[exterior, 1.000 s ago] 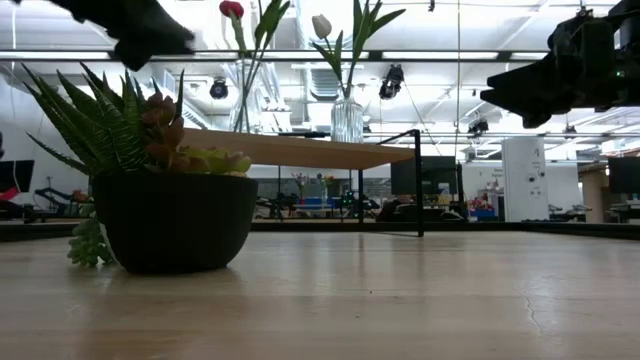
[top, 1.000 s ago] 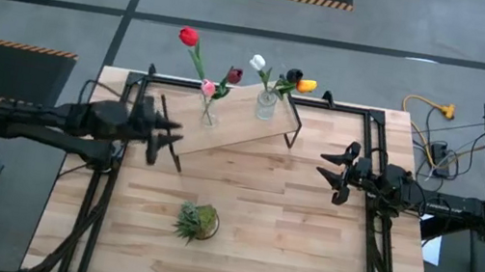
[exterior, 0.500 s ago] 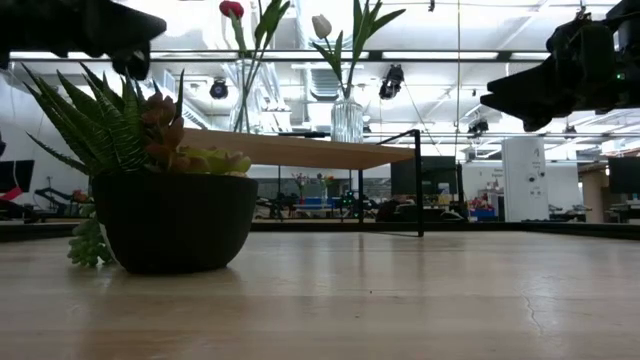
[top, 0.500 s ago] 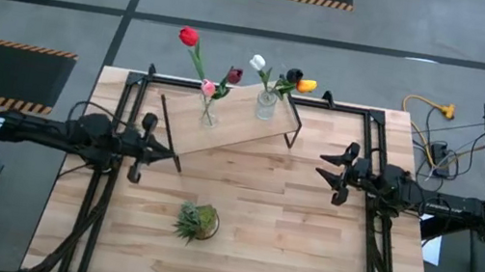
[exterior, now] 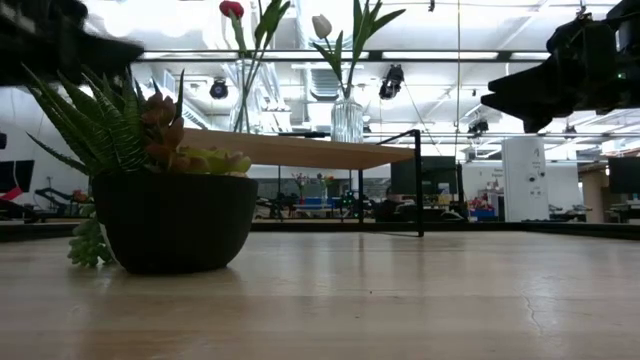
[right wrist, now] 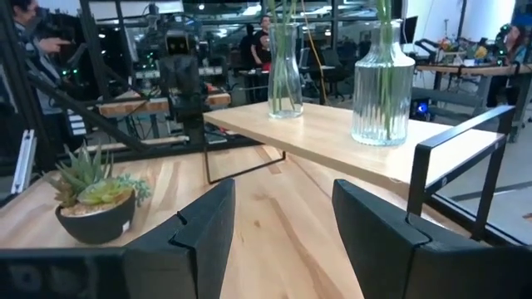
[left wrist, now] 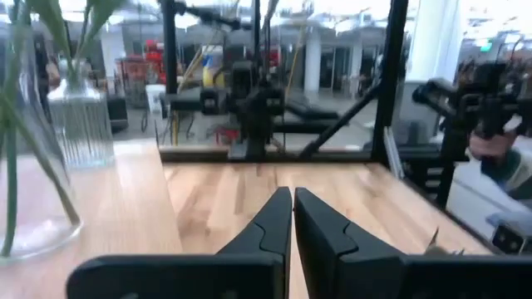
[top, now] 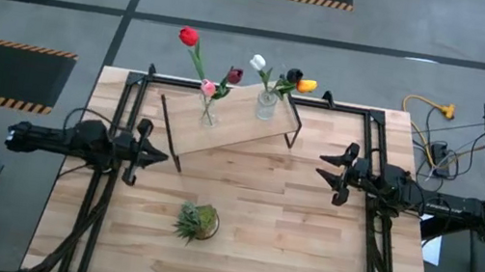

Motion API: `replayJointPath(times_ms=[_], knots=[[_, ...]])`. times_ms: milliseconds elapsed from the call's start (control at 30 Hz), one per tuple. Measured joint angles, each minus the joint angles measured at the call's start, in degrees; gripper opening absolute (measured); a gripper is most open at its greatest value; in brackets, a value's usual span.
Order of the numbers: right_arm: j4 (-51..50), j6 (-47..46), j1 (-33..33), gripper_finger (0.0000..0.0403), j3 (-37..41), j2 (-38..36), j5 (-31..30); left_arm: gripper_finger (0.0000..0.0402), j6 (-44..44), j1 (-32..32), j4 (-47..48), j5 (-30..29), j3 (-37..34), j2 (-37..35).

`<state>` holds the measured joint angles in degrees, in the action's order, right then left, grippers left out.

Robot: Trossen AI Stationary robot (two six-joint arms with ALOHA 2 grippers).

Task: Pick and place flowers into a vace then onto a shelf
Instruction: Return to Home Position

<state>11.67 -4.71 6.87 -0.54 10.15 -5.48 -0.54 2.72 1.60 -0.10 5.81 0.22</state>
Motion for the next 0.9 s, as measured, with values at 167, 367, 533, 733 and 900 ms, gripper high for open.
replayJointPath(times_ms=[167,367,533,733,900], knots=[[-3.45,-1.05,0.00,0.0194,0.00,-1.00,3.38,0.0000,-2.36,-0.01,0.64,0.01,-0.62,0.12],[-5.29,-0.73,0.00,0.0194,0.00,-1.33,7.63,0.0000,-2.61,-0.02,0.90,0.05,-1.52,-0.01],[-5.43,0.71,-0.02,0.0194,0.00,-1.55,12.00,0.0000,-3.23,0.00,1.03,0.15,-2.58,-0.01],[-5.48,1.36,-0.01,0.0194,0.00,-1.53,12.51,0.0000,-3.62,0.00,0.09,0.15,-2.96,-0.01],[-5.48,1.55,-0.02,0.0194,0.00,-1.53,19.05,0.0000,-3.62,0.00,-0.01,0.13,-3.59,-0.01]])
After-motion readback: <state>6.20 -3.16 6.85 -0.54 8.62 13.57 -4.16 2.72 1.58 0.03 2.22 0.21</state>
